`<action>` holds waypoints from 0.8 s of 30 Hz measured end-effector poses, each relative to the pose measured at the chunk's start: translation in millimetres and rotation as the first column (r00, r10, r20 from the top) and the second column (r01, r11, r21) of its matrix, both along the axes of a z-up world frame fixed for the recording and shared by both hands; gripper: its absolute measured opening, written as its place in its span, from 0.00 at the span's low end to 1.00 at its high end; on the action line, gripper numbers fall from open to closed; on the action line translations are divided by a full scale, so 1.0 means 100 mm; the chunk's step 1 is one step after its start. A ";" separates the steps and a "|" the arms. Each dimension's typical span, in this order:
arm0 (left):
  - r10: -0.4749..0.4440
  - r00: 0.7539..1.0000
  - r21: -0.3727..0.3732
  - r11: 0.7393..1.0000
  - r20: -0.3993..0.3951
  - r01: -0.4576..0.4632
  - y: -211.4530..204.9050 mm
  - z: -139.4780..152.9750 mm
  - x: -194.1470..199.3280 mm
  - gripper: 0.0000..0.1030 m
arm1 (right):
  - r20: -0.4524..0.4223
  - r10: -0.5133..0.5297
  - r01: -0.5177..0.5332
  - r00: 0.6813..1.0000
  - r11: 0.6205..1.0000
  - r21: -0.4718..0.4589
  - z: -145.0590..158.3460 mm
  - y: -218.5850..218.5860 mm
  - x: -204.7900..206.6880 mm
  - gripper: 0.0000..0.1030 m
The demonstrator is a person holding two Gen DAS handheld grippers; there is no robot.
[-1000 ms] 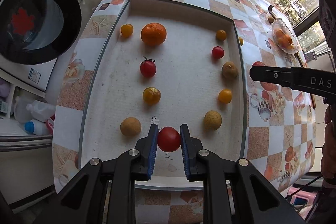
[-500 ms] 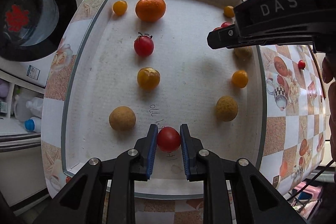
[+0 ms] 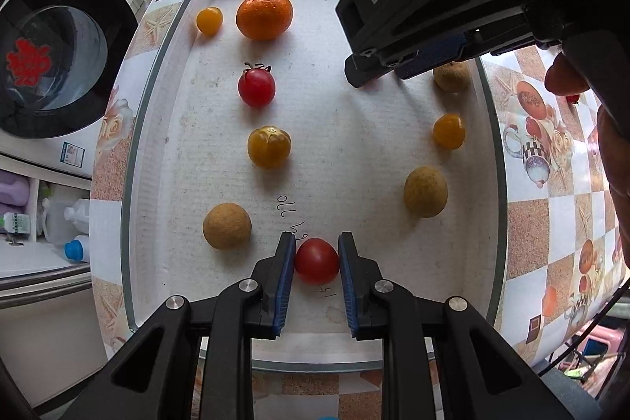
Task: Organize fruits
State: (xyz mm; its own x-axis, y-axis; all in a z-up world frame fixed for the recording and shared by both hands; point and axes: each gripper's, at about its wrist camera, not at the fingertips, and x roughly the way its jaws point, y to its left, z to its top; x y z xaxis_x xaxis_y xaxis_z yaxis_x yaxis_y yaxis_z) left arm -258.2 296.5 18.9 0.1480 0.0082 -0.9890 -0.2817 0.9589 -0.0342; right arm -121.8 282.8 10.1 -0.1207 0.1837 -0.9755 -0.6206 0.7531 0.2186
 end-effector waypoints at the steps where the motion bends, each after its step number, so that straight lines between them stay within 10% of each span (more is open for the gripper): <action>1: 0.003 1.000 -0.004 1.000 0.000 -0.003 0.00 0.01 0.01 0.42 | -0.001 -0.006 0.006 1.000 1.000 0.013 0.04 -0.03 0.00 0.43; 2: 0.009 1.000 -0.010 1.000 0.006 -0.009 0.01 0.02 0.01 0.82 | 0.001 -0.008 0.008 1.000 1.000 0.026 0.08 -0.05 0.00 0.49; 3: 0.016 1.000 -0.007 1.000 0.024 -0.016 0.01 0.08 -0.03 0.98 | 0.003 -0.009 0.009 1.000 0.999 0.039 0.13 -0.07 -0.01 0.52; 24: -0.001 1.000 0.171 0.985 0.013 -0.001 0.00 0.73 -0.22 0.98 | 0.155 -0.108 0.108 0.982 0.994 0.004 0.92 -0.83 -0.42 1.00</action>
